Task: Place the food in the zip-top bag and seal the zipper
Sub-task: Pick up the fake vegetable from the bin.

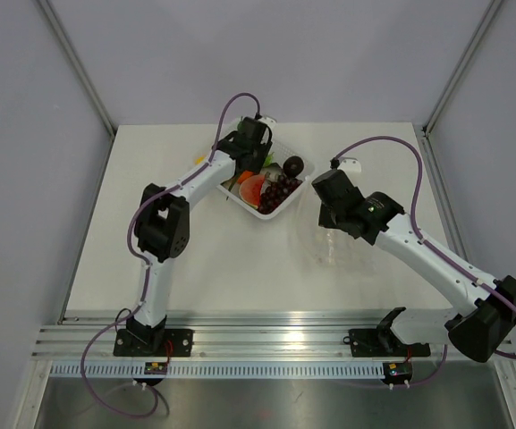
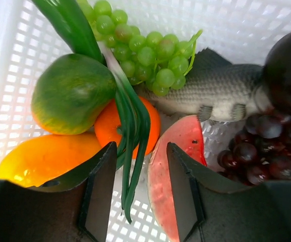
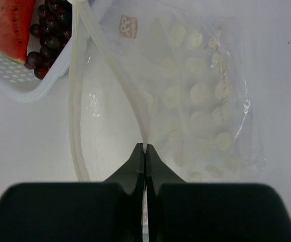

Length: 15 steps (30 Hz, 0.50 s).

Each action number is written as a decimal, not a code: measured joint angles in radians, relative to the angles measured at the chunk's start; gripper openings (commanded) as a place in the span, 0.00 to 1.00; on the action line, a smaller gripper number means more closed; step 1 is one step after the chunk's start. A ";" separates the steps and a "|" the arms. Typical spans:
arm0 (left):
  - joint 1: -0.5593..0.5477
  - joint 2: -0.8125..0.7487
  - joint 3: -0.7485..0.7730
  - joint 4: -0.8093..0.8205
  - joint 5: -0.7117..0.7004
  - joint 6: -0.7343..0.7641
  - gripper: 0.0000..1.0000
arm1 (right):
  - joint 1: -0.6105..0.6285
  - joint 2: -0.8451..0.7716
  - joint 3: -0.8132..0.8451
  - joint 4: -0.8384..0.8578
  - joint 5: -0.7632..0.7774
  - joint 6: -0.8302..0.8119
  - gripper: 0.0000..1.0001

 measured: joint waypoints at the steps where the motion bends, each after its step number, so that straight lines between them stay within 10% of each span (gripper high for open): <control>1: 0.000 0.014 0.003 0.000 -0.003 0.003 0.50 | 0.000 0.000 0.000 0.002 0.000 0.000 0.00; 8: 0.000 0.087 0.026 0.018 -0.075 0.012 0.36 | 0.000 0.002 -0.003 0.006 0.000 -0.002 0.00; 15: -0.002 0.105 0.034 0.029 -0.130 0.023 0.00 | 0.000 0.010 -0.010 0.011 0.000 -0.005 0.00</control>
